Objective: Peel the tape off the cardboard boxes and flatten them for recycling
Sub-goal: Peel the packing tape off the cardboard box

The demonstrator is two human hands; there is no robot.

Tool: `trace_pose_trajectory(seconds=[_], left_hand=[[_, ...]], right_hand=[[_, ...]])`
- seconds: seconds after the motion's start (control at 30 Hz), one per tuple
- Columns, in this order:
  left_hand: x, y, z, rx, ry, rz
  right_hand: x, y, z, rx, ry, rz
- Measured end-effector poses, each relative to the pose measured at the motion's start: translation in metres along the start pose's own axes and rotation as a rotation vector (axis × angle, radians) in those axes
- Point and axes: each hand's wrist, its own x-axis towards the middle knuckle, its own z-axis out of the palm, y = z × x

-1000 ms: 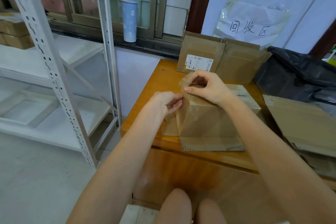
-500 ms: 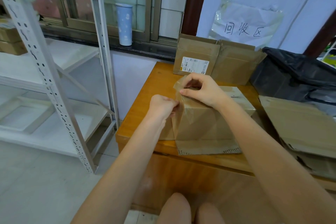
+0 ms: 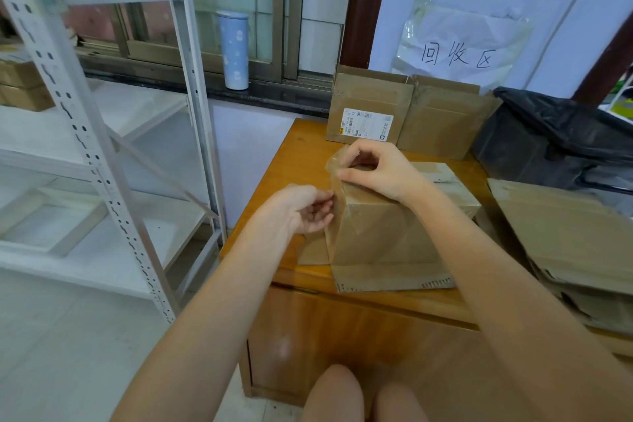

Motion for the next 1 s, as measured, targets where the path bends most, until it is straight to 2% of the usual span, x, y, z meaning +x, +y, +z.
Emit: trace_pose_trajectory(seconds=[0.4,0.53,0.63,0.8,1.0], left_hand=[[0.01,-0.003,0.006,0.022,-0.013,0.183],[0.004,0.009,0.001,0.178,-0.009,0.265],[0.0,0.009,-0.004,0.151,0.001,0.298],[0.001,0.002,-0.008,-0.086,-0.077,0.229],[-0.005,0.006,-0.005,-0.174,-0.083,0.132]], right_hand=[[0.0,-0.001,-0.002,-0.051,-0.01,0.034],[-0.001,-0.001,-0.002,-0.046,-0.023,0.041],[-0.002,-0.004,-0.003,-0.015,-0.018,0.005],[-0.002,-0.004,-0.003,-0.013,0.003,0.022],[-0.002,-0.004,-0.004,-0.027,0.026,0.034]])
